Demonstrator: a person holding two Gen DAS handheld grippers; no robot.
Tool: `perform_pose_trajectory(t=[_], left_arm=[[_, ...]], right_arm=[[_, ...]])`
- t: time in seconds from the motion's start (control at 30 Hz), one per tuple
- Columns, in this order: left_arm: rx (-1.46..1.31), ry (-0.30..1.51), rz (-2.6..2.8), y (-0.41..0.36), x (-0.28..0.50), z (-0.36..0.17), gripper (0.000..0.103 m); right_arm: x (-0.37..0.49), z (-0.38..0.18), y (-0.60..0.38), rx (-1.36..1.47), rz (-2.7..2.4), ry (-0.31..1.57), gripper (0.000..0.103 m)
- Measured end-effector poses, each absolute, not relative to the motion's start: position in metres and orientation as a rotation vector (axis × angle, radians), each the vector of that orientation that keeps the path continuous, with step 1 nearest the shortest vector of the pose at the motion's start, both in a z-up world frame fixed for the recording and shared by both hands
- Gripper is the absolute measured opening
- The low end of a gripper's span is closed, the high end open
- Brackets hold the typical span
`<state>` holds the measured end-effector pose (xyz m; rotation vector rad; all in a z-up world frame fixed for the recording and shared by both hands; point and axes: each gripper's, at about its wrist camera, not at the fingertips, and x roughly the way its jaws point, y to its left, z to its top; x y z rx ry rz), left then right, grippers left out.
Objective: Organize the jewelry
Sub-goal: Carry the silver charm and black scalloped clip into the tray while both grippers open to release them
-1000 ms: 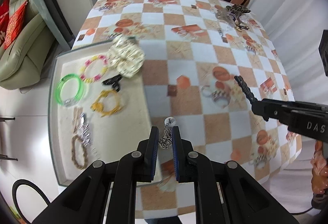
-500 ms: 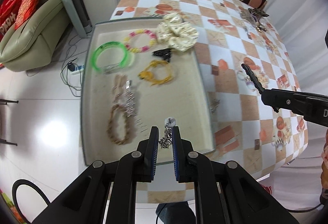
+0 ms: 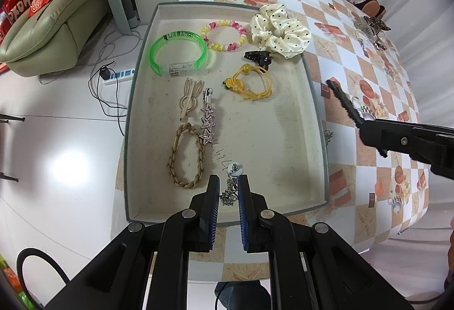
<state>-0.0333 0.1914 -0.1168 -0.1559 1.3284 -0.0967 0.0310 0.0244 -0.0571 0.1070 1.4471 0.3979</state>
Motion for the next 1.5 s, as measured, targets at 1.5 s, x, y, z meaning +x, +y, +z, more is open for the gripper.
perform_pose_trajectory(t=[1.5], left_arm=[[-0.036,1.373,-0.03,0.172,0.003,-0.17,0.018]], right_arm=[[0.09,-0.159,0.07,0.157,0.421,1.62,0.038]])
